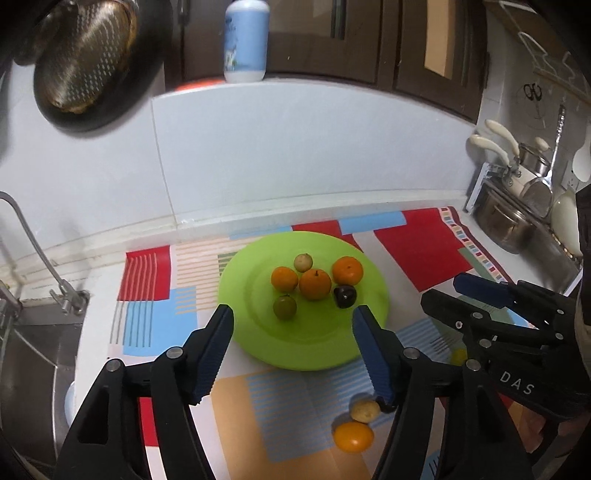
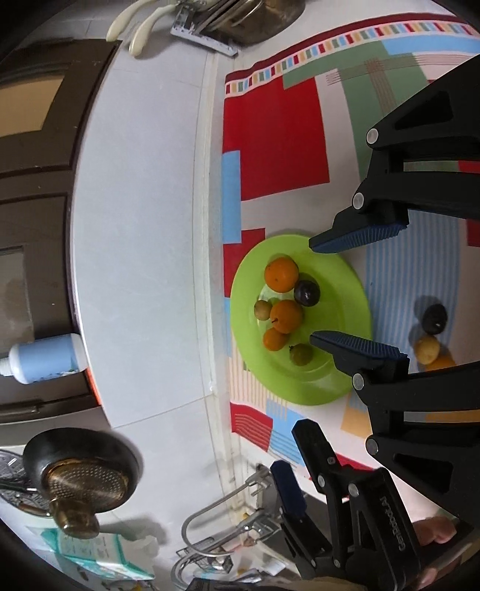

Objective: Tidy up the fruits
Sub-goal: 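Lift both tools away from the plate back toward the cloth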

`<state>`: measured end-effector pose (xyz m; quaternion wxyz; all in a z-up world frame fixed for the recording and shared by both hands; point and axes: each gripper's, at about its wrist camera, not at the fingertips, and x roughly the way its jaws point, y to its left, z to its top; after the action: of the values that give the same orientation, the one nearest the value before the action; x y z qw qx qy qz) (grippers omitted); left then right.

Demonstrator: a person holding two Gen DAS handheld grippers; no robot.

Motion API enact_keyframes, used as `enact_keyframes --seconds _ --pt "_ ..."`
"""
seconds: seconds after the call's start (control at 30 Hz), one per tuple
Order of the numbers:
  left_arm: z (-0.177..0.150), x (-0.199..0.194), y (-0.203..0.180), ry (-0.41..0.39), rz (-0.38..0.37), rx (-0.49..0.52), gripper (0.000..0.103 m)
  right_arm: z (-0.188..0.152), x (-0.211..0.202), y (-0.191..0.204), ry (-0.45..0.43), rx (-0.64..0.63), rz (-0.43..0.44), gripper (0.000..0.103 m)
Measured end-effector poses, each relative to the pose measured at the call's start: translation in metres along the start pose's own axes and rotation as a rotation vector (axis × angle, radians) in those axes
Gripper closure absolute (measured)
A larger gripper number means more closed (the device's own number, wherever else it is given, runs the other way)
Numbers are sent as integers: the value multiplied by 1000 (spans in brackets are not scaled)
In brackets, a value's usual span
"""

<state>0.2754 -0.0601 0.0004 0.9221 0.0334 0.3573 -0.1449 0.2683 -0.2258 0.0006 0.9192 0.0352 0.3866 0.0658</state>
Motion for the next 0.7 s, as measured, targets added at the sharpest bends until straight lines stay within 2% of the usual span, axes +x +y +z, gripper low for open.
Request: enact_keyframes --seconds 0.3,0.7 --pt "-20 -30 -12 -28 -10 20 34 -18 -37 0 -42 -12 -17 54" --pt "-44 -53 -26 -63 -15 81 33 -38 -72 16 -96 -138 -20 54"
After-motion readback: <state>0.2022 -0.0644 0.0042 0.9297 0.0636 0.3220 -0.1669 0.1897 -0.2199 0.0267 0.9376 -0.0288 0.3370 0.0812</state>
